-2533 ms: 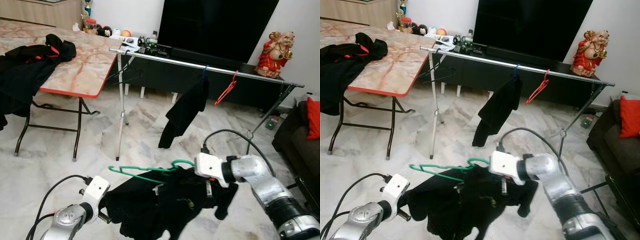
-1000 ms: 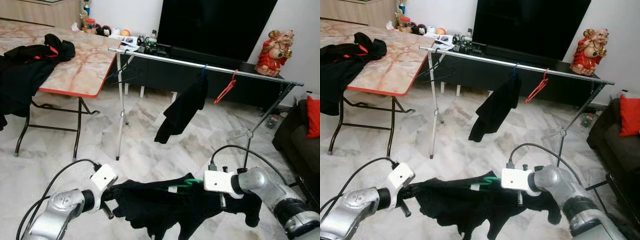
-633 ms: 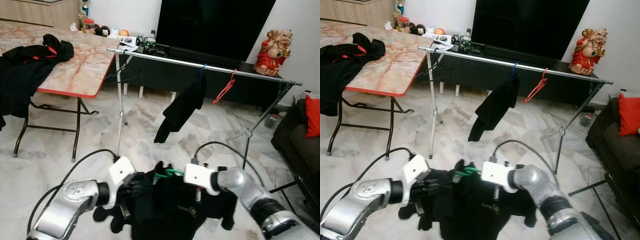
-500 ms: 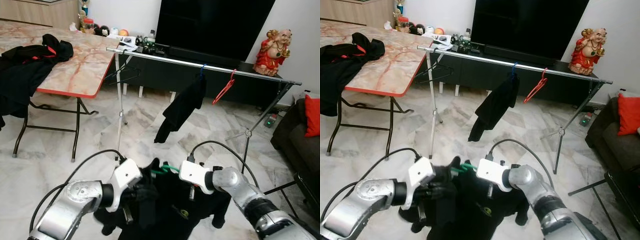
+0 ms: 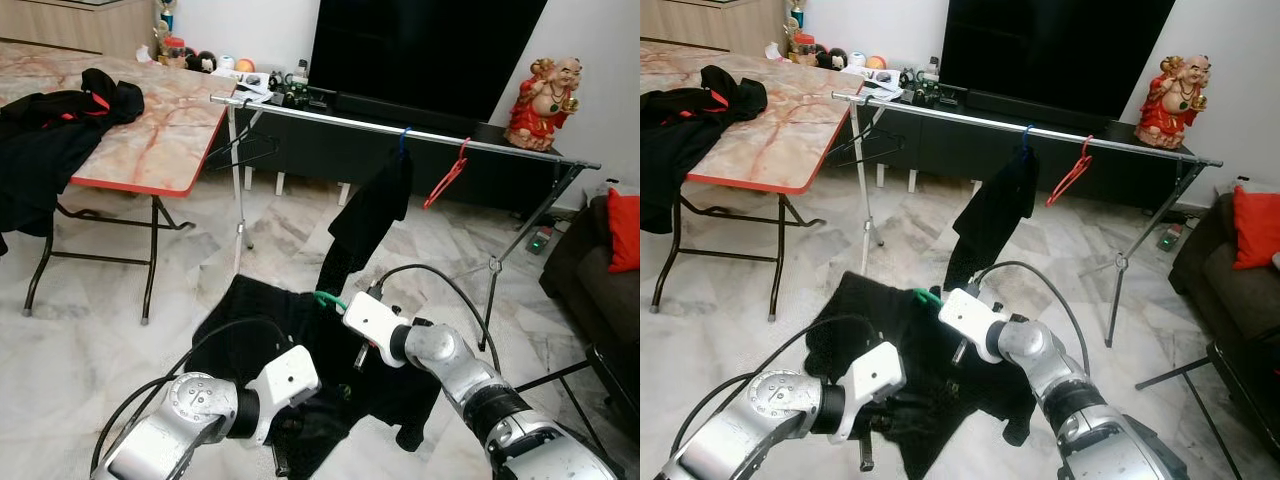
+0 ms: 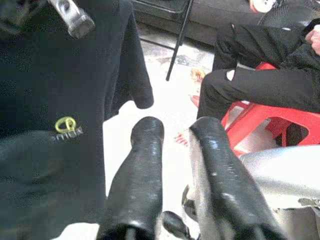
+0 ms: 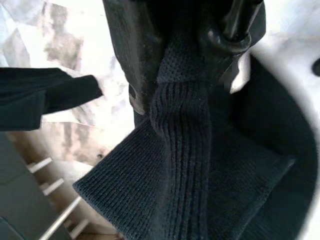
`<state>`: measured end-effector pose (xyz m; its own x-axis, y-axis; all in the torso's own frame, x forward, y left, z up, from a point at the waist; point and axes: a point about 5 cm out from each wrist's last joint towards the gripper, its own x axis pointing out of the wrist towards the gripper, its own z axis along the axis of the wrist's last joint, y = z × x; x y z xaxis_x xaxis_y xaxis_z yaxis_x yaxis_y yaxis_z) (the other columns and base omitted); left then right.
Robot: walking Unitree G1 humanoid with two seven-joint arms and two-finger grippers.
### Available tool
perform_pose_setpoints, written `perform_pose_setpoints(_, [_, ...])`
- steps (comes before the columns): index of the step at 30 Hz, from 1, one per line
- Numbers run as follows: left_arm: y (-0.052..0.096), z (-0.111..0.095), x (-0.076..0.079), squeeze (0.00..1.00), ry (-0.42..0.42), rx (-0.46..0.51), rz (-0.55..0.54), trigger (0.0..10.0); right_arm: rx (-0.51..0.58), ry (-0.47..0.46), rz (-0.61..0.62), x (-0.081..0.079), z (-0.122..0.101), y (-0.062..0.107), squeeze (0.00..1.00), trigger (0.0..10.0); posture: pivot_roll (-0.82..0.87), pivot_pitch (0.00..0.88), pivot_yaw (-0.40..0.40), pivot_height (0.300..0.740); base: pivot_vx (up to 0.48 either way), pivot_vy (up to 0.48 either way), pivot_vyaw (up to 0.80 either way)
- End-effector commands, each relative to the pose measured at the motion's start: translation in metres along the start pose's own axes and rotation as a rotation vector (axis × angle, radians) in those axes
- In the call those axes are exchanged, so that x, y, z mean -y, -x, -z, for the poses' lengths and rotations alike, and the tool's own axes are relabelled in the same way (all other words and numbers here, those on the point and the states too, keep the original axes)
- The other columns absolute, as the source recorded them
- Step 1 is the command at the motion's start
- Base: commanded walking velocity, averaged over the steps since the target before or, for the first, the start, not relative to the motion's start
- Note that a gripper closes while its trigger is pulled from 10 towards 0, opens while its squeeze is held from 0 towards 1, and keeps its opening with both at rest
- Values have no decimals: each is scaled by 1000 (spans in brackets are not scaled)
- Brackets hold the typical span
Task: Hang hanger
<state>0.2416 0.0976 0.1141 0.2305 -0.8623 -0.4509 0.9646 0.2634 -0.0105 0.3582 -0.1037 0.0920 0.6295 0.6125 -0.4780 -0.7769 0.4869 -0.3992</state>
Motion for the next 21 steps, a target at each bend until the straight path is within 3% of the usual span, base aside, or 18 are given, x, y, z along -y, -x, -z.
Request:
perform_pose_setpoints(1, [0,-4,2,1000,-17,1,2,10000,27,-8,39,10,-6,3,0,0,186,0,-182,740,0,0,0])
perform_pose_setpoints(5, [11,-2,-9,1000,-14,-4,-84,10000,58,29,-38,6,-7,4,0,0,190,0,-185,740,0,0,0])
perform_pose_setpoints(11, [44,16,-19,1000,23,-78,-168,10000,-57,240,-170,5,11,16,0,0,191,0,-189,740,0,0,0])
perform_pose_setpoints(17, [64,20,-25,1000,45,-76,-244,10000,-66,277,-275,3,17,24,0,0,195,0,-194,740,0,0,0])
perform_pose_setpoints(18, [72,22,-27,1000,56,-86,-268,10000,-75,297,-339,1,21,28,0,0,200,0,-197,740,0,0,0])
perform_pose_setpoints(21, [75,25,-27,1000,64,-90,-271,10000,-61,297,-411,-4,23,31,0,0,201,0,-199,740,0,0,0])
